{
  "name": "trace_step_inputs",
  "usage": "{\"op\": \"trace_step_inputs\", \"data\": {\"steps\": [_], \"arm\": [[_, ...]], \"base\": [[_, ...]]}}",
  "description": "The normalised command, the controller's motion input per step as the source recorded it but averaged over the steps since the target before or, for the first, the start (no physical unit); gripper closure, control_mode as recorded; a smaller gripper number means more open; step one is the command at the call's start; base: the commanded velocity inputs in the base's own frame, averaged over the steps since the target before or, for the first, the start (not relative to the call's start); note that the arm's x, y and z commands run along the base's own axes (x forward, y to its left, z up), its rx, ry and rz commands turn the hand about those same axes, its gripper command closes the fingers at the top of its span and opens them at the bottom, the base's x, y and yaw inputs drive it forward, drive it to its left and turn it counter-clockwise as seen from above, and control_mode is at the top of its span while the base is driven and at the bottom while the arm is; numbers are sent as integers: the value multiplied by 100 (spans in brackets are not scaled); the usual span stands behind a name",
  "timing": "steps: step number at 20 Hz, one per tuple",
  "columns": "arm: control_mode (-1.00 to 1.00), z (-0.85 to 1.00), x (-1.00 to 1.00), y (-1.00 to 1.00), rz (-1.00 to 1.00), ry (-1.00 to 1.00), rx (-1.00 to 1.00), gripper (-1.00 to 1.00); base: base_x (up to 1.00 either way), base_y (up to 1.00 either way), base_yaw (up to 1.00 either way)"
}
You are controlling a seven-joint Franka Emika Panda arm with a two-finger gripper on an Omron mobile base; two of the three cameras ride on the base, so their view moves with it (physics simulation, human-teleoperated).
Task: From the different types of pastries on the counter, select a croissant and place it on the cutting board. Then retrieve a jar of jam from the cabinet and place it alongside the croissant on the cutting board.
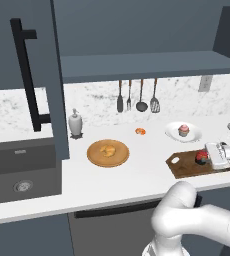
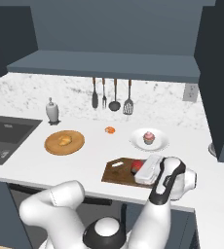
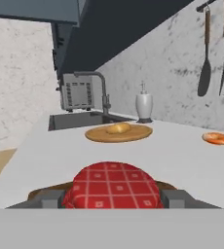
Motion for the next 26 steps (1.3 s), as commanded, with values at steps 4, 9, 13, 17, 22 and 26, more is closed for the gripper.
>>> {"op": "trace_step_inputs", "data": {"steps": [4, 9, 13, 17, 22, 26], "arm": [[-100, -3, 12, 0, 0, -1, -2, 100], [-100, -17, 43, 0, 0, -5, -13, 100], [-100, -14, 19, -4, 0, -5, -15, 100], [-100, -21, 0, -2, 0, 0, -5, 100], [-100, -8, 0, 0, 0, 0, -1, 100], [-100, -4, 0, 0, 0, 0, 0, -100]], "base": [[0, 0, 0], [0, 0, 0], [0, 0, 0], [0, 0, 0], [0, 0, 0], [0, 0, 0]]}}
